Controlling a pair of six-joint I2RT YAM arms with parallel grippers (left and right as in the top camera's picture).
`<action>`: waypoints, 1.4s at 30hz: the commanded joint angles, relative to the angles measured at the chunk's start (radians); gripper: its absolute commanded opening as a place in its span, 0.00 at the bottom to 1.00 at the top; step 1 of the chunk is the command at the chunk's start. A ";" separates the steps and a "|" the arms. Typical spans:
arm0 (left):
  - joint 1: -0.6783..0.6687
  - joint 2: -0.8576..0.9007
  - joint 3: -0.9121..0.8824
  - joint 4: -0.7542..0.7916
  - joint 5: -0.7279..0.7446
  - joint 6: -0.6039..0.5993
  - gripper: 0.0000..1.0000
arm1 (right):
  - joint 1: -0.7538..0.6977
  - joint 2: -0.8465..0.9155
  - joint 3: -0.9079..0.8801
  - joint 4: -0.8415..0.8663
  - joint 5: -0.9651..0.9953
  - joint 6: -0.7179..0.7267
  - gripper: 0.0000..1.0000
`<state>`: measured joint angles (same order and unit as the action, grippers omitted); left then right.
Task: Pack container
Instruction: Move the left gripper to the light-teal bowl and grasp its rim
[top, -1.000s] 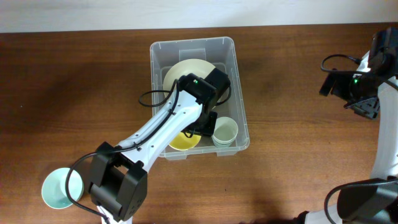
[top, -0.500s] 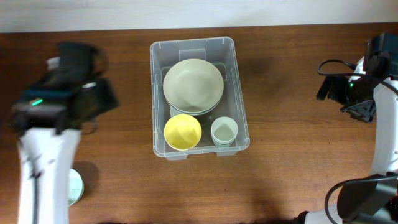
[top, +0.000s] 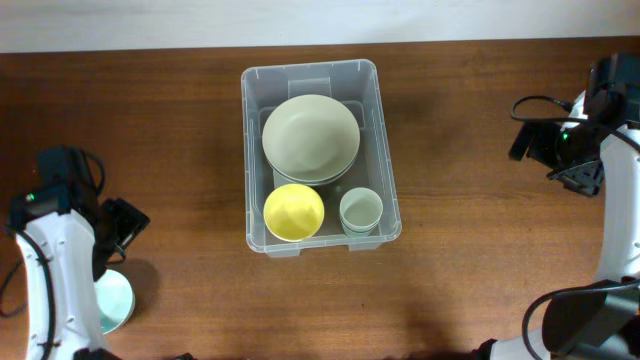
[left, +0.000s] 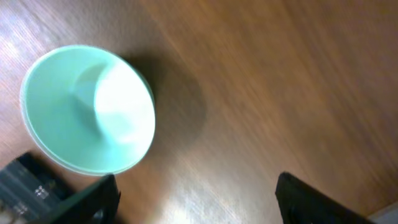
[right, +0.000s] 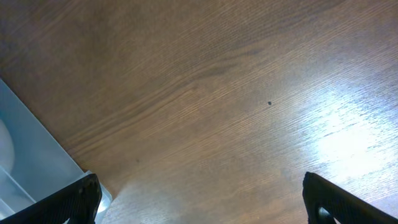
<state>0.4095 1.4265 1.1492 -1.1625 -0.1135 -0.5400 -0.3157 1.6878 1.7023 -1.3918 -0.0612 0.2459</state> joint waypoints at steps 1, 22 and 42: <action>0.077 -0.003 -0.121 0.077 0.001 -0.006 0.84 | -0.005 0.003 -0.005 0.000 0.013 -0.005 0.99; 0.194 0.238 -0.233 0.296 0.062 -0.005 0.74 | -0.005 0.003 -0.005 0.000 0.013 -0.006 0.99; 0.154 0.204 -0.164 0.308 0.270 0.027 0.01 | -0.005 0.003 -0.005 0.000 0.013 -0.006 0.99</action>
<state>0.5968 1.6608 0.9375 -0.8616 -0.0151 -0.5419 -0.3157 1.6878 1.7023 -1.3914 -0.0612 0.2428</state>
